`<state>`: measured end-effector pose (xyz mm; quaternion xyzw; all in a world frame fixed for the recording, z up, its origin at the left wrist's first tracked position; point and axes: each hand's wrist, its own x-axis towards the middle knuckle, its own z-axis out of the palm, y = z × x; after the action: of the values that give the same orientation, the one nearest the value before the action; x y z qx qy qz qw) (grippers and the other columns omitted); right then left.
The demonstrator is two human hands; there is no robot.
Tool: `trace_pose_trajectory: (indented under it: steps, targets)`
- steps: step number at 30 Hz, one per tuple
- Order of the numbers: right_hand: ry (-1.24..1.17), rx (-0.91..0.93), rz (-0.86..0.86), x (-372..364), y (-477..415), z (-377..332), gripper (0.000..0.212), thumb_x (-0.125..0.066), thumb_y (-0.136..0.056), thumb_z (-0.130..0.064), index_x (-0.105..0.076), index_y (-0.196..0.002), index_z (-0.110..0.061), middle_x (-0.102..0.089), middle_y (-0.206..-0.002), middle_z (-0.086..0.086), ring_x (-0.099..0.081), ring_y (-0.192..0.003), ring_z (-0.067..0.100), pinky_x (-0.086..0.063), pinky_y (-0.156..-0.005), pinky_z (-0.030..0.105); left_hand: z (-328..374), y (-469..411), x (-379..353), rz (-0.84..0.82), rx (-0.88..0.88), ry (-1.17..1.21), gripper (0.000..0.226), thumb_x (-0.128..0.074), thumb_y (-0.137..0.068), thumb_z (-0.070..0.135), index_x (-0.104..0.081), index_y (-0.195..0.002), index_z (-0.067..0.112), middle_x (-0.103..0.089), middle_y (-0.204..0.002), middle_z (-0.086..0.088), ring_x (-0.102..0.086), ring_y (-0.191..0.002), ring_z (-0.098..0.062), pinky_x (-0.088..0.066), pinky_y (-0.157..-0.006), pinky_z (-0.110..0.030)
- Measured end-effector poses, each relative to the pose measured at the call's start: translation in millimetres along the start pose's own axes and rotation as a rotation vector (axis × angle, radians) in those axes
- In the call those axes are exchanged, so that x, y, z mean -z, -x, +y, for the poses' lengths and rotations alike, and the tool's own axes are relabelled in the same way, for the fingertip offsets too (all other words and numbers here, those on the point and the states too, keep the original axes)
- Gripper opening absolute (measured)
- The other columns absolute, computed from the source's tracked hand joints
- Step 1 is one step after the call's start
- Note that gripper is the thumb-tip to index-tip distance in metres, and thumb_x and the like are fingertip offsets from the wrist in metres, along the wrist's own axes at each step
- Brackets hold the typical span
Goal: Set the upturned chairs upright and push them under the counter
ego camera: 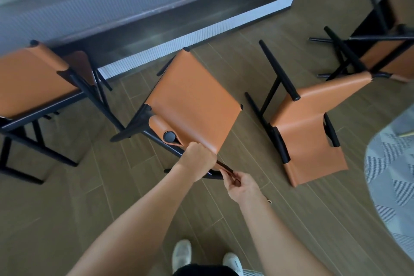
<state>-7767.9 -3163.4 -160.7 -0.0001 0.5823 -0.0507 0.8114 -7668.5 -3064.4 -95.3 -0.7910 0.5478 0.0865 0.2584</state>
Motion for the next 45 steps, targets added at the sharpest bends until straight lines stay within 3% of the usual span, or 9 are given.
trace_pose_trajectory:
  steps: [6, 10, 15, 22, 25, 28, 31, 37, 45]
  targets:
    - [-0.162, 0.053, -0.053, -7, -4, 16, 0.016, -0.042, -0.097, 0.006, -0.051, -0.085, 0.011, -0.059, -0.090, 0.034, -0.068, -0.072, 0.046, -0.055, -0.045, 0.051, -42, 8, -3, 0.078, -0.054, 0.035, 0.014, -0.046, -0.093, 0.008, -0.059, -0.098, 0.011, -0.064, -0.087, -0.002, -0.063, -0.080, -0.023, -0.039, -0.066, -0.030]
    - [-0.193, 0.104, -0.034, -35, -3, 39, 0.019, -0.043, -0.096, 0.004, -0.049, -0.077, 0.007, -0.063, -0.070, 0.030, -0.066, -0.062, 0.046, -0.055, -0.047, 0.047, -78, 16, -1, 0.084, -0.091, 0.007, 0.015, -0.052, -0.090, 0.002, -0.062, -0.094, 0.012, -0.036, -0.062, 0.002, -0.046, -0.066, -0.021, -0.035, -0.060, -0.030]
    - [-0.168, 0.062, -0.031, -66, -4, 68, 0.022, -0.049, -0.098, -0.009, -0.052, -0.102, 0.012, -0.056, -0.116, 0.036, -0.063, -0.091, 0.042, -0.054, -0.037, 0.035, -118, 27, -8, 0.101, -0.219, -0.048, 0.022, -0.051, -0.091, -0.001, -0.066, -0.096, 0.014, -0.065, -0.089, 0.003, -0.064, -0.089, -0.021, -0.034, -0.065, -0.030]
    - [-0.070, 0.135, -0.042, -104, -11, 94, 0.020, -0.046, -0.099, -0.005, -0.054, -0.090, 0.011, -0.057, -0.122, 0.031, -0.051, -0.124, 0.047, -0.057, -0.047, 0.045, -169, 31, -16, 0.063, -0.224, 0.040, 0.027, -0.053, -0.089, -0.004, -0.044, -0.073, 0.016, -0.041, -0.065, 0.003, -0.047, -0.068, -0.021, -0.039, -0.064, -0.031]
    - [-0.123, 0.165, -0.077, -122, -13, 101, 0.017, -0.042, -0.099, 0.001, -0.051, -0.093, 0.014, -0.050, -0.126, 0.036, -0.048, -0.122, 0.053, -0.058, -0.076, 0.048, -190, 32, -23, 0.073, -0.232, 0.082, 0.038, -0.047, -0.090, -0.004, -0.032, -0.061, 0.015, -0.037, -0.058, 0.003, -0.046, -0.064, -0.022, -0.037, -0.063, -0.031]
    - [-0.129, 0.193, -0.071, -138, -21, 106, 0.018, -0.037, -0.096, 0.007, -0.044, -0.109, 0.018, -0.044, -0.135, 0.038, -0.048, -0.123, 0.053, -0.043, -0.103, 0.049, -210, 35, -29, 0.097, -0.250, 0.037, 0.024, -0.045, -0.092, -0.001, -0.053, -0.076, 0.015, -0.042, -0.060, 0.004, -0.047, -0.063, -0.021, -0.034, -0.060, -0.031]
    - [-0.138, 0.223, -0.048, -149, -22, 111, 0.030, -0.038, -0.094, 0.009, -0.041, -0.123, 0.015, -0.045, -0.131, 0.039, -0.053, -0.117, 0.052, -0.051, -0.089, 0.050, -223, 36, -35, 0.119, -0.269, 0.024, 0.022, -0.044, -0.093, 0.001, -0.062, -0.091, 0.013, -0.049, -0.068, 0.002, -0.047, -0.061, -0.020, -0.032, -0.059, -0.032]
    - [-0.113, 0.331, -0.070, -179, -14, 109, 0.018, -0.036, -0.091, 0.014, -0.046, -0.080, 0.003, -0.053, -0.088, 0.023, -0.058, -0.091, 0.044, -0.056, -0.079, 0.051, -250, 33, -47, 0.168, -0.270, 0.046, 0.017, -0.045, -0.088, -0.003, -0.048, -0.087, 0.013, -0.037, -0.059, 0.003, -0.034, -0.045, -0.017, -0.024, -0.047, -0.029]
    - [0.072, 0.454, -0.089, -248, -8, 101, 0.018, -0.047, -0.085, 0.018, -0.048, -0.095, 0.003, -0.057, -0.100, 0.024, -0.063, -0.090, 0.036, -0.056, -0.068, 0.045, -304, 31, -70, 0.220, -0.136, 0.035, 0.017, -0.044, -0.090, 0.007, -0.049, -0.104, 0.015, -0.045, -0.070, 0.003, -0.050, -0.056, -0.021, -0.028, -0.048, -0.029]
